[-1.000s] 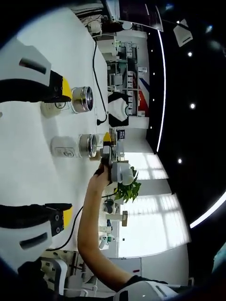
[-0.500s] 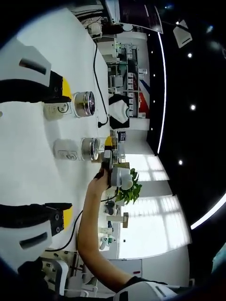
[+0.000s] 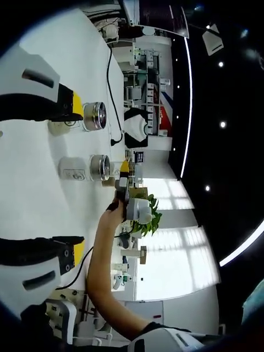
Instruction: Rotate the seasoning bottle until the label or dispensing opening points toward the visible target arrow and the bottle remains upright within the marked orientation range
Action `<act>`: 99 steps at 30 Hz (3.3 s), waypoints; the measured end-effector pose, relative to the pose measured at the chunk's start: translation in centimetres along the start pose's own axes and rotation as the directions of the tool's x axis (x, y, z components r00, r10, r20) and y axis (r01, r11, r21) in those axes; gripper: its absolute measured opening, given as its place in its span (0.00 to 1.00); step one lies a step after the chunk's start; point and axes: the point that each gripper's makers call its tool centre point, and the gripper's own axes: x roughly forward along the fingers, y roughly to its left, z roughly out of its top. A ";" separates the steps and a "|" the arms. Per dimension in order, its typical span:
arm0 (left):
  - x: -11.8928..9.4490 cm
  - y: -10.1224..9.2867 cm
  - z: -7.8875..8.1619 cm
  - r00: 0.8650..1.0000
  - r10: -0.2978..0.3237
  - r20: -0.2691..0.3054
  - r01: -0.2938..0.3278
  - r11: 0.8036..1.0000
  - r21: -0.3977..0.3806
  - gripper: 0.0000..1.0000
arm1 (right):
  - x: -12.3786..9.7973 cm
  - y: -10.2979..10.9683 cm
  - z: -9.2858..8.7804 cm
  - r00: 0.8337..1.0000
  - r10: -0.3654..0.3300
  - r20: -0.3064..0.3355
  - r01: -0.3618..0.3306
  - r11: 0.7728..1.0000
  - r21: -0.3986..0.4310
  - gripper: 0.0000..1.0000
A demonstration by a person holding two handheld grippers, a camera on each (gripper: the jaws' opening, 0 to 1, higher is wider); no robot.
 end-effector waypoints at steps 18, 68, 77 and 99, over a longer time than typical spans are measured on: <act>-1.0 -1.7 0.3 1.000 -0.011 0.013 0.012 1.000 -0.008 0.89 | -3.5 0.1 1.2 1.000 0.018 0.017 -0.017 1.000 -0.021 0.37; 1.3 -8.4 1.7 0.991 -0.133 -0.015 0.133 0.988 0.075 0.80 | -16.1 3.4 2.5 0.996 0.089 -0.005 -0.089 0.994 -0.056 0.37; 2.0 -7.1 2.0 0.994 -0.103 -0.042 0.108 0.985 0.137 0.80 | -17.4 4.7 2.5 0.993 0.113 -0.015 -0.114 0.992 -0.048 0.37; 3.8 -8.4 1.2 0.982 -0.172 -0.072 0.179 0.978 0.110 0.80 | -20.9 8.2 3.1 0.983 0.184 -0.009 -0.184 0.980 -0.078 0.37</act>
